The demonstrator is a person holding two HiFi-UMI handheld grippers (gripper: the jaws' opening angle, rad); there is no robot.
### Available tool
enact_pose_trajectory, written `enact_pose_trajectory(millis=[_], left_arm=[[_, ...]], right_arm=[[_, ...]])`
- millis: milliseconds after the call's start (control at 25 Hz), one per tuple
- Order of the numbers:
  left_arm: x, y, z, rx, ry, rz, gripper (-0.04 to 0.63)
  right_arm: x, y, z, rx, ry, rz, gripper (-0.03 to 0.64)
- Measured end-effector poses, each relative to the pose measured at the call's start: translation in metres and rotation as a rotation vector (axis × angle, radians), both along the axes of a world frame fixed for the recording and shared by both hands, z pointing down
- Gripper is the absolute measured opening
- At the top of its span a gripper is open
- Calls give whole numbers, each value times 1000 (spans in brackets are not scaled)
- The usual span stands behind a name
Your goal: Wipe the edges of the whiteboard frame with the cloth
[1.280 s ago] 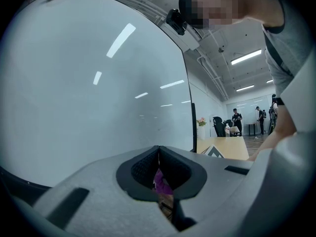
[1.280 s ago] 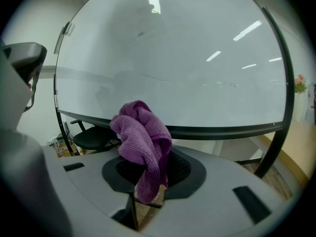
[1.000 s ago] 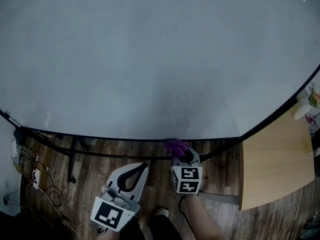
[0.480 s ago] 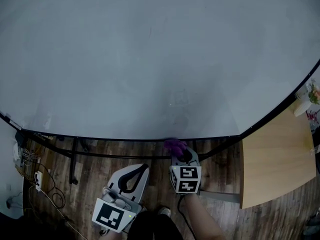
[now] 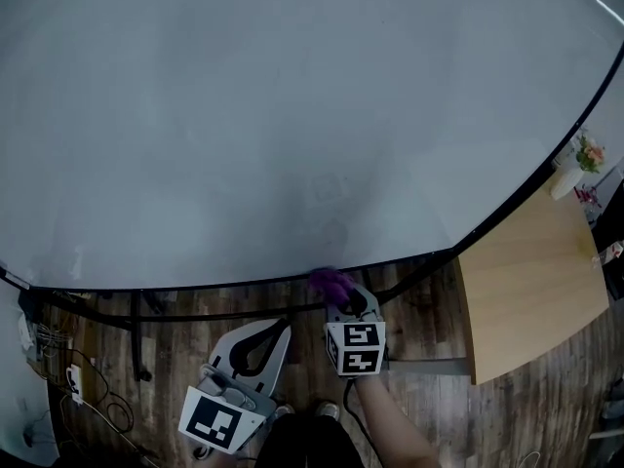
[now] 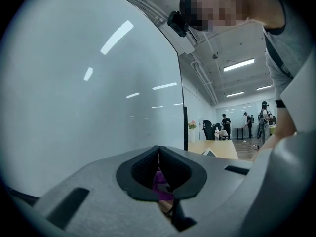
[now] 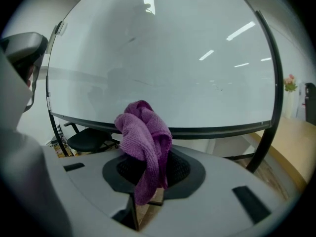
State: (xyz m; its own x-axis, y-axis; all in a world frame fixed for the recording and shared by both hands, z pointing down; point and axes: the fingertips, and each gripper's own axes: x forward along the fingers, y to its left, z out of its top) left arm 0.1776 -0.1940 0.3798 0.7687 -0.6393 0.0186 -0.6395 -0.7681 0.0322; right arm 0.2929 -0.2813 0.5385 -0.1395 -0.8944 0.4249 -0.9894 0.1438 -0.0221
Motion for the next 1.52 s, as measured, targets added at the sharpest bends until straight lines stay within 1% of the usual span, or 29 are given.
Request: enact_pose_trajectory(millis=[360, 600, 760, 1080, 1280, 1520], left_arm=[[-28, 7, 3, 1, 11, 54, 17], [-39, 7, 5, -8, 11, 49, 17], [-42, 7, 2, -2, 16, 33, 17], [-30, 14, 7, -10, -2, 4, 17], [-18, 16, 7, -11, -15, -16, 17], [4, 15, 4, -9, -13, -33, 17]], right_arm=[[-3, 6, -4, 8, 9, 99, 90], [-1, 8, -4, 8, -4, 135, 89], [-1, 6, -5, 13, -19, 135, 89], [4, 5, -4, 26, -38, 99, 89], [13, 5, -4, 30, -45, 80, 89], [31, 4, -4, 24, -50, 61, 89]])
